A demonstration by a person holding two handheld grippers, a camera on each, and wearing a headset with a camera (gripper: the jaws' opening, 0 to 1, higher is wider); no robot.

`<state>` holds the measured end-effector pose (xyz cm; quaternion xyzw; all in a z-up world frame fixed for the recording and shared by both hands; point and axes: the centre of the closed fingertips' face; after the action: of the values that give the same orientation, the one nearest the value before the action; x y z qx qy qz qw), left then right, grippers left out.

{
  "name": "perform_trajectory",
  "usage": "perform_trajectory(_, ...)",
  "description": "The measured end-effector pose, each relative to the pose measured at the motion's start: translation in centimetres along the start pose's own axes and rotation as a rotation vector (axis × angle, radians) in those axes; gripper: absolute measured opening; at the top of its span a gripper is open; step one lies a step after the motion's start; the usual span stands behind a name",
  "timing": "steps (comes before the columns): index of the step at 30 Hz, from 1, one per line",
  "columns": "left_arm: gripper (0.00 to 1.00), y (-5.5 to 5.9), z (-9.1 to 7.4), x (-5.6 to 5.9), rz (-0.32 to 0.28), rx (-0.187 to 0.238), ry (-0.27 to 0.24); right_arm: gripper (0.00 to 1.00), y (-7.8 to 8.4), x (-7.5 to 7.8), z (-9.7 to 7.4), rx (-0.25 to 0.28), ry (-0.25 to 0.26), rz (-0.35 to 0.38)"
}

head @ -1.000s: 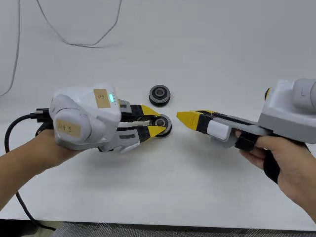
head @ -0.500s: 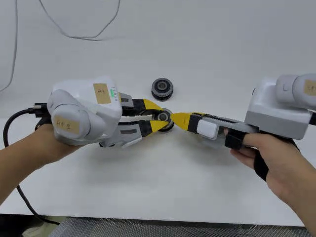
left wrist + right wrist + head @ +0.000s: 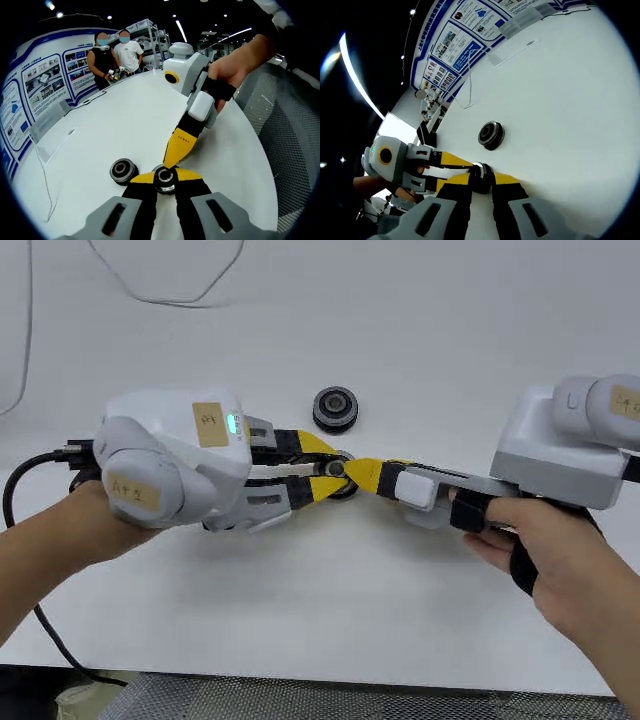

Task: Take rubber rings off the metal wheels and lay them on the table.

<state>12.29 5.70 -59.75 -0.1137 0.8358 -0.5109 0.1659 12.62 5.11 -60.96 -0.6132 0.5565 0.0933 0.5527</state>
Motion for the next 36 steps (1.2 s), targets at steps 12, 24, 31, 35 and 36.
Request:
perform_trajectory(12,0.13,0.07,-0.05,-0.04,0.012,0.001,0.006,0.16,0.14,-0.21,0.0,-0.008,-0.005,0.006)
perform_trajectory(24,0.13,0.04,-0.1,0.01,0.021,-0.004,0.009,0.17,0.39,-0.55,-0.31,-0.02,-0.008,0.025)
perform_trajectory(31,0.13,0.06,-0.11,0.01,0.027,-0.007,0.013,0.17,0.43,-0.45,-0.24,-0.02,0.007,0.065)
perform_trajectory(35,0.13,0.06,-0.12,0.01,0.028,-0.007,0.014,0.17,0.25,-0.26,-0.05,-0.015,0.007,0.078)
perform_trajectory(36,0.13,0.07,-0.13,0.01,0.028,-0.006,0.014,0.17,0.2,-0.23,0.0,-0.016,0.005,0.083)
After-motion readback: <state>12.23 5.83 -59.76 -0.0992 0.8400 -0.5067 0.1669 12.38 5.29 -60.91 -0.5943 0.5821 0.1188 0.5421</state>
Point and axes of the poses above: the centre of the closed fingertips' face, and the gripper's own axes: z roughly forward along the fingers, x roughly to its right, y roughly out of its underside, and after that the axes turned 8 degrees about x, right-handed
